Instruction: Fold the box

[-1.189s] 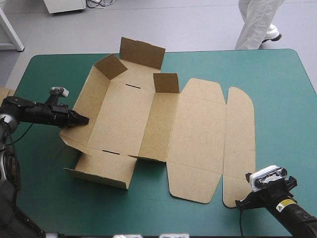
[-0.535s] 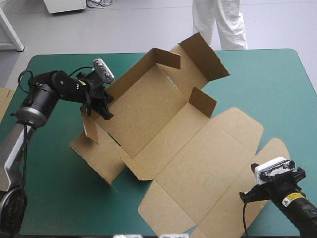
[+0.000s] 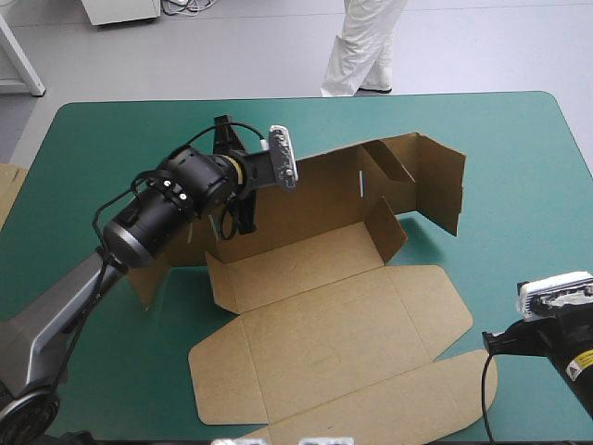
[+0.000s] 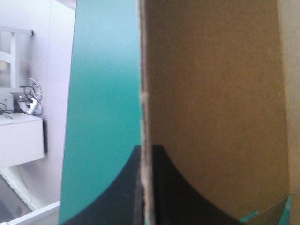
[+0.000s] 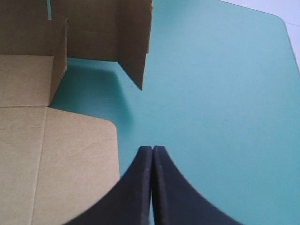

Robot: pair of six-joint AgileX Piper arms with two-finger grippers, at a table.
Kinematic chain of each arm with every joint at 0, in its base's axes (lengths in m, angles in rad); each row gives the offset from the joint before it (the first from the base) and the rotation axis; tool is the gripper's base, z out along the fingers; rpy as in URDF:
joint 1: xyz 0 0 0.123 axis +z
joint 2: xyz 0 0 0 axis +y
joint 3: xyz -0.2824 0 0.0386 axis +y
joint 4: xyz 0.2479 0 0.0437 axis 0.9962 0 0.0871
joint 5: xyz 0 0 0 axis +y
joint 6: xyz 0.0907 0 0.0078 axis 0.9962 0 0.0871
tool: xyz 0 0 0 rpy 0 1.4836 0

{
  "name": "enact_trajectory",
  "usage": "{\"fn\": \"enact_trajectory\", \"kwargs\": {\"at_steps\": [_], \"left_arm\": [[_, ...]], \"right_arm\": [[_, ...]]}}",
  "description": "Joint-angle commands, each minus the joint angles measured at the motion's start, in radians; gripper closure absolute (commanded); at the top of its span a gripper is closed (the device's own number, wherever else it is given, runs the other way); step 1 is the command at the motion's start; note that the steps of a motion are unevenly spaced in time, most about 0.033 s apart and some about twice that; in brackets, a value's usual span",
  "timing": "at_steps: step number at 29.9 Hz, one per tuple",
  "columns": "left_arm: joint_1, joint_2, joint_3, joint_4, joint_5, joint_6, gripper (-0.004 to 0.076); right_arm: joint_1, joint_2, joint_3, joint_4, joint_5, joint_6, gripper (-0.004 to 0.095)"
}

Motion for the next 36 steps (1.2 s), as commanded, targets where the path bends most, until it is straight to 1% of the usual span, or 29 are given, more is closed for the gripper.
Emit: {"fn": "enact_trajectory", "kwargs": {"at_steps": [1,6,9,14,16,18,21,24,26,28,30,33,36], "left_arm": [[-0.102,-0.047,-0.036,0.191,-0.042,-0.110,0.0734],[-0.255,-0.047,-0.006,0.471,-0.029,-0.281,0.0734],[-0.313,-0.047,0.032,0.596,-0.027,-0.349,0.0734],[-0.356,-0.047,0.131,0.729,-0.039,-0.474,0.0734],[-0.370,-0.047,0.181,0.807,-0.039,-0.548,0.0734],[-0.387,-0.047,0.228,0.898,-0.039,-0.635,0.0734],[-0.432,-0.047,0.313,1.083,-0.035,-0.823,0.0734],[-0.482,-0.047,0.402,1.274,-0.016,-1.010,0.0734],[-0.499,-0.047,0.462,1.373,-0.011,-1.100,0.0734],[-0.500,-0.047,0.497,1.377,-0.018,-1.119,0.0734],[-0.495,-0.047,0.535,1.382,-0.003,-1.124,0.0734],[-0.487,-0.047,0.562,1.382,0.012,-1.129,0.0734],[-0.487,-0.047,0.566,1.382,0.009,-1.136,0.0734]], "right_arm": [[0.003,0.010,-0.083,-0.067,-0.004,0.043,0.0925],[0.003,0.010,-0.138,-0.092,0.037,0.056,0.0925],[0.003,0.010,-0.160,-0.111,0.045,0.068,0.0925],[0.003,0.010,-0.190,-0.125,0.078,0.073,0.0925],[0.003,0.010,-0.200,-0.125,0.095,0.073,0.0925],[0.003,0.010,-0.210,-0.123,0.120,0.075,0.0925],[0.003,0.010,-0.224,-0.121,0.149,0.075,0.0925],[0.003,0.010,-0.229,-0.119,0.162,0.075,0.0925],[0.003,0.011,-0.230,-0.117,0.162,0.097,0.0925],[0.003,0.031,-0.246,-0.117,0.171,0.129,0.0925],[0.003,0.064,-0.286,-0.131,0.212,0.159,0.0925],[0.003,0.143,-0.376,-0.132,0.270,0.161,0.0925],[0.003,0.245,-0.485,-0.131,0.282,0.149,0.0925]]}}
